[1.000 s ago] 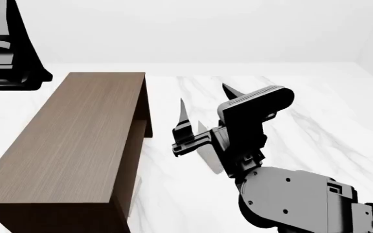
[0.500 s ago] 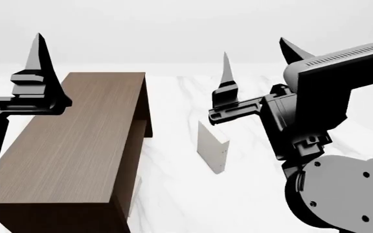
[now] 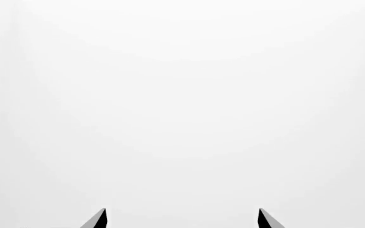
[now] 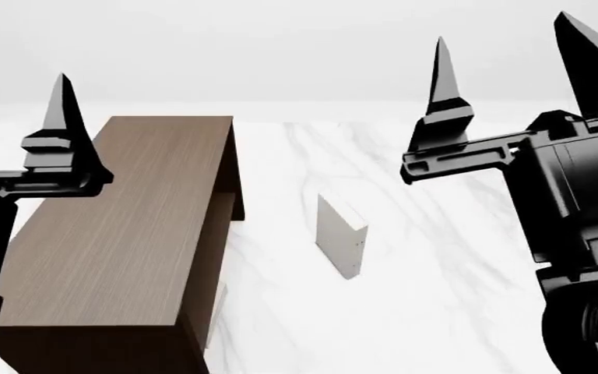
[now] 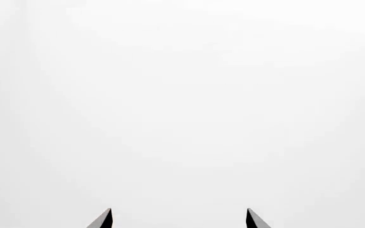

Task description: Pick up the book on the right and place it under the cabinet shelf.

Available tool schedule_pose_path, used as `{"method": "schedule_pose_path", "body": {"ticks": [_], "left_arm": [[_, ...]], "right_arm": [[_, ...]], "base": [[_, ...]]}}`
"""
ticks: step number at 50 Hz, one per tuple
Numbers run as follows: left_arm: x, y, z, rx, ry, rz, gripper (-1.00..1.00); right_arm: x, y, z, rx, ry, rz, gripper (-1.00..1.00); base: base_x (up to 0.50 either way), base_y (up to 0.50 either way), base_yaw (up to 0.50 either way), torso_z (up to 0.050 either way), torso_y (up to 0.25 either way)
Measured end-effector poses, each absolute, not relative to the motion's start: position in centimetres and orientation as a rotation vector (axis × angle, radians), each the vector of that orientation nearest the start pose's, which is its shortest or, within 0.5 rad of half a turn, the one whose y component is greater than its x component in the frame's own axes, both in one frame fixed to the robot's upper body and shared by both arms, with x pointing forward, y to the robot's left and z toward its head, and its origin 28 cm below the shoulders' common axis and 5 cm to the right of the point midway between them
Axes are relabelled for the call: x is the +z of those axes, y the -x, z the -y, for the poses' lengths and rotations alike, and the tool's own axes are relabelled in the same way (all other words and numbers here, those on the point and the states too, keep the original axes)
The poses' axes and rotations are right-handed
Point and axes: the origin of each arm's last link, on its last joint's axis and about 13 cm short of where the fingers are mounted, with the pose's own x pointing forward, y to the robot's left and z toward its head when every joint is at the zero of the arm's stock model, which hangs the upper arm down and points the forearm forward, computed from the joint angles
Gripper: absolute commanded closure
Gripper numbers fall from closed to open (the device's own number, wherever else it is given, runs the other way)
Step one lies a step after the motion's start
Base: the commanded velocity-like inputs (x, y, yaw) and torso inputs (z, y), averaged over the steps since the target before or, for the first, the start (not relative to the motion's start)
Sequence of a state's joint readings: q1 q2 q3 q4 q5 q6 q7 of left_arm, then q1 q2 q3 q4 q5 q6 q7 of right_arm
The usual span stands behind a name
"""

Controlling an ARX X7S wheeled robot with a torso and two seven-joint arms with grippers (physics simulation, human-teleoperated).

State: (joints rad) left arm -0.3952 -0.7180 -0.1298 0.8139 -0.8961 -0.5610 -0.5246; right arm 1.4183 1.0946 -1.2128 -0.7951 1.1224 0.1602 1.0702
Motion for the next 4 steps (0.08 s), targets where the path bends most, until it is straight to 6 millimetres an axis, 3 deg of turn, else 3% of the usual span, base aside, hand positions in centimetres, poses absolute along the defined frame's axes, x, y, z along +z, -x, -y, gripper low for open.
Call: {"method": "schedule_pose_path", "body": {"ticks": [4], "left_arm": [[24.39, -19.86, -27.61, 0.024, 0.006, 0.502, -1.00]], "right_arm": [[28.27, -19.32, 11.85, 0.105, 0.187, 0.536, -1.00]], "base": [[0.00, 0.00, 0.00, 0.000, 0.000]]}}
